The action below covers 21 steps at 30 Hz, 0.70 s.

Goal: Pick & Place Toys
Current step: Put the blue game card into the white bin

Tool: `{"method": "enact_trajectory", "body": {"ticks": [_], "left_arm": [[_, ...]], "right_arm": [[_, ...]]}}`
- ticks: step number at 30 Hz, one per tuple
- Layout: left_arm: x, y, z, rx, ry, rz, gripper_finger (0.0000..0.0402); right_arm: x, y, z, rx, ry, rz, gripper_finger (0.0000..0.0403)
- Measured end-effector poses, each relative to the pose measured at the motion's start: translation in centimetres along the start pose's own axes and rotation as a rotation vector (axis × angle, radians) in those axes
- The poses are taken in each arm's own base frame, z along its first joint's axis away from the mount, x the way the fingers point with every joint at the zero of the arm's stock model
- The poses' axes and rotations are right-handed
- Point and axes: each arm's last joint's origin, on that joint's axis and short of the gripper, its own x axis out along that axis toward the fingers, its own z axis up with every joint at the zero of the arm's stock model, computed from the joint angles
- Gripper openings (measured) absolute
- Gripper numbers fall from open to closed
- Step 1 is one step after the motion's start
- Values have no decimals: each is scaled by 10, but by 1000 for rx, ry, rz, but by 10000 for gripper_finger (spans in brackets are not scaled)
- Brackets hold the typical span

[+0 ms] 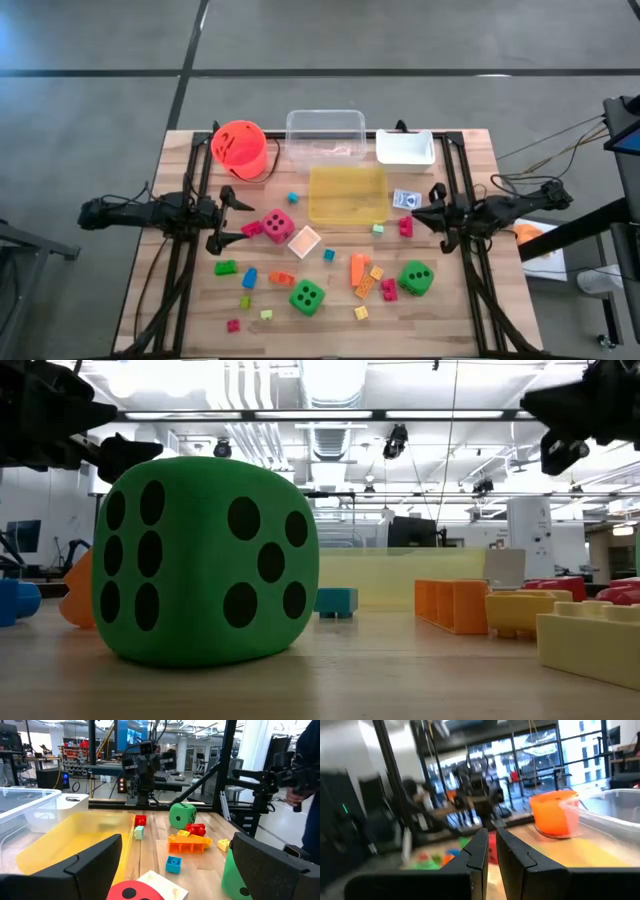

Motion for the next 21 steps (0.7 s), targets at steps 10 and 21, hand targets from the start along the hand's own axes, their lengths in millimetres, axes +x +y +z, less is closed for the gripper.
{"method": "enact_trajectory", "body": {"ticks": [10, 21], "left_arm": [[0, 0, 0, 0, 0, 0, 370], [0, 0, 0, 69, -1, 6, 370]], "right_arm": [[2, 2, 10, -51, -41, -6, 34], [20, 17, 62, 46, 134, -213, 34]]}}
